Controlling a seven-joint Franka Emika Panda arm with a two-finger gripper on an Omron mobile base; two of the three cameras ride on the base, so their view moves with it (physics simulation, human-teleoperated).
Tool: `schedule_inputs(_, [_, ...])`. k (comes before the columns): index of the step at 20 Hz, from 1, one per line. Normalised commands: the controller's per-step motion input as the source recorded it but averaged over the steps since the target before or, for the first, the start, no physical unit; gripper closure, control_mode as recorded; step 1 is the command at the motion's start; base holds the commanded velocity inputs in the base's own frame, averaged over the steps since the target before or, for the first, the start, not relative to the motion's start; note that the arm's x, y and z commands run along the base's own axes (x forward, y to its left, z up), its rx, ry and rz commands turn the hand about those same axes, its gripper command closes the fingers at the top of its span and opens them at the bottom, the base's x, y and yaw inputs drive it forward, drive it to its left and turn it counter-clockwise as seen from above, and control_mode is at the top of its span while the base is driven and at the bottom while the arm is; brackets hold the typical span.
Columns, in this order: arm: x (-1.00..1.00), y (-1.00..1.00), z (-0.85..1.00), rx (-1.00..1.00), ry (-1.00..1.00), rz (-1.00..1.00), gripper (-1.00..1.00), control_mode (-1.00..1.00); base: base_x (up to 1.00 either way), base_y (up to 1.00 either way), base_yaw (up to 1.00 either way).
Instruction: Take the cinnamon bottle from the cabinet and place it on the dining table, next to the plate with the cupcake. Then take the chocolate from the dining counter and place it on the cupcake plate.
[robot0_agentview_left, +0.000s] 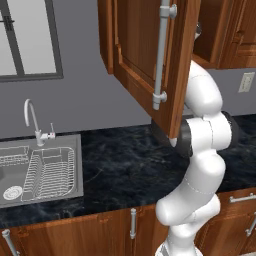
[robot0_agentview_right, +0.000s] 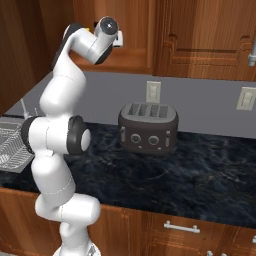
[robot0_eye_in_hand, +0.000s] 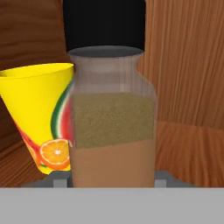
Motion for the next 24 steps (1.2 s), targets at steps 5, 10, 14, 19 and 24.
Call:
schedule_inputs(5, [-0.25,-0.12,0.04,0.0,-0.01,0.03,1.0,-1.0,0.0,0.0,0.0])
schedule_inputs(10, [-0.67,0.0,0.01,0.0,-0.17,0.0,1.0,-1.0,0.0,0.0,0.0])
schedule_inputs(14, [-0.78,0.0,0.01,0.0,-0.21,-0.04,1.0,-1.0,0.0,0.0,0.0])
schedule_inputs(19, [-0.73,-0.06,0.11,0.0,-0.01,-0.08,1.0,-1.0,0.0,0.0,0.0])
schedule_inputs(24, [-0.77,-0.08,0.1,0.0,0.03,-0.06,1.0,-1.0,0.0,0.0,0.0])
